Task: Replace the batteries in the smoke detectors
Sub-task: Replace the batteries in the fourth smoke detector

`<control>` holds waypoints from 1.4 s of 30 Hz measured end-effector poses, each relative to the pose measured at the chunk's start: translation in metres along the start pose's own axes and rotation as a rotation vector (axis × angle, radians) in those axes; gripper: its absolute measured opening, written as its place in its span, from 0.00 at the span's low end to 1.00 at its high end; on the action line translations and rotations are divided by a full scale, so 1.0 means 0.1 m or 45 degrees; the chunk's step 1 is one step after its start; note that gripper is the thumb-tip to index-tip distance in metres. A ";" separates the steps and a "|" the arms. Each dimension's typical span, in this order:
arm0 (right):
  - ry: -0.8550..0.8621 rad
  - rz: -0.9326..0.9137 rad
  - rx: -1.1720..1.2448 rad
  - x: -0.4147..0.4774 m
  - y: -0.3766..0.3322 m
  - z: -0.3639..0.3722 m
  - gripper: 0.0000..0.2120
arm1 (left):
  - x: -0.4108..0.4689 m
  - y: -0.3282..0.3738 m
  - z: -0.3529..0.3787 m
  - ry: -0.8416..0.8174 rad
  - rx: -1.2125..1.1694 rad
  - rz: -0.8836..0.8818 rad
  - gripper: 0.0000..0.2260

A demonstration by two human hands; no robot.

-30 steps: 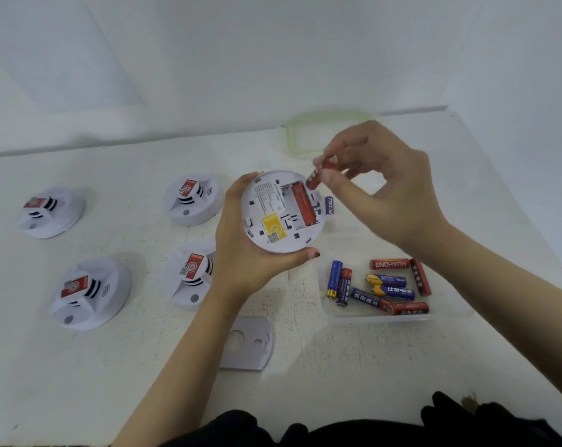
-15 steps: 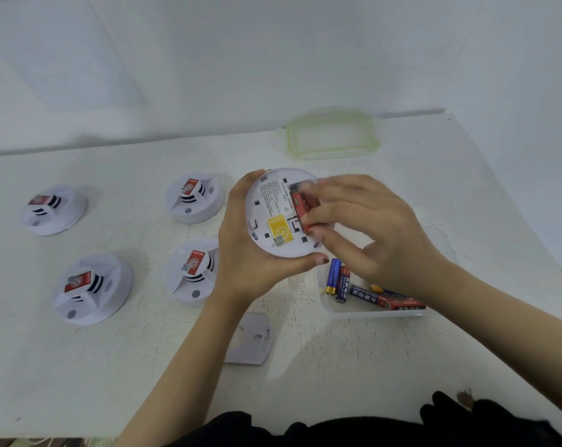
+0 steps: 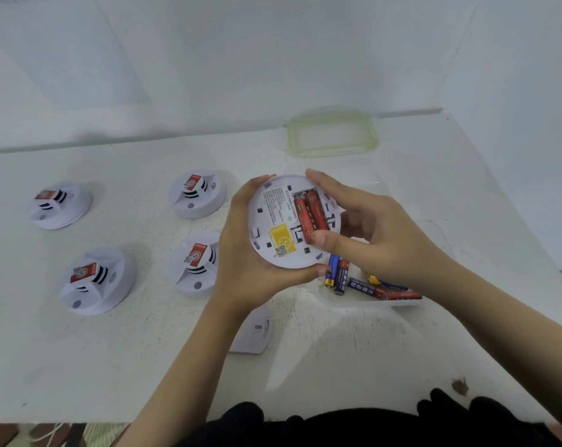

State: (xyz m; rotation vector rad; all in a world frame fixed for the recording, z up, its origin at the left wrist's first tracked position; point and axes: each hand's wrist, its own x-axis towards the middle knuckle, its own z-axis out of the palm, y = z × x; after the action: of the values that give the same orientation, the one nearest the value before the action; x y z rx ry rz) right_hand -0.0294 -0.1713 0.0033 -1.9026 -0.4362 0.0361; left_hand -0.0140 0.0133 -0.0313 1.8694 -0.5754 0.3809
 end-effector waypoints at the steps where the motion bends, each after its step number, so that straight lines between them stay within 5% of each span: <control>1: 0.021 0.006 0.014 -0.01 0.00 0.02 0.33 | -0.02 0.01 0.00 -0.004 -0.006 -0.001 0.45; 18: 0.257 0.068 0.216 -0.23 -0.27 0.69 0.29 | -0.40 0.05 -0.47 -0.060 0.005 0.001 0.47; 28: 0.146 0.060 0.167 -0.34 -0.40 1.24 0.26 | -0.78 0.04 -0.95 -0.048 -0.020 -0.123 0.43; 32: 0.218 0.216 0.375 -0.43 -0.33 1.48 0.23 | -0.94 -0.05 -1.09 -0.080 -0.033 -0.164 0.42; 35: 0.303 0.265 0.012 -0.53 -0.20 1.66 0.22 | -1.08 -0.13 -1.26 -0.049 -0.056 -0.206 0.41; 39: 0.096 0.174 -0.834 -0.65 0.03 1.72 0.29 | -1.26 -0.22 -1.47 -0.039 -0.009 -0.267 0.43; 42: 0.131 0.178 -0.908 -0.69 0.04 1.78 0.29 | -1.36 -0.27 -1.59 -0.087 0.043 -0.320 0.43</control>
State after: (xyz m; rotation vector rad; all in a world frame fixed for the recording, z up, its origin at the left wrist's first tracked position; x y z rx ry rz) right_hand -0.1335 -0.0347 -0.0788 -2.6203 -0.2580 -0.1432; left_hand -0.1106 0.1975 -0.0658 1.9649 -0.3750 0.1619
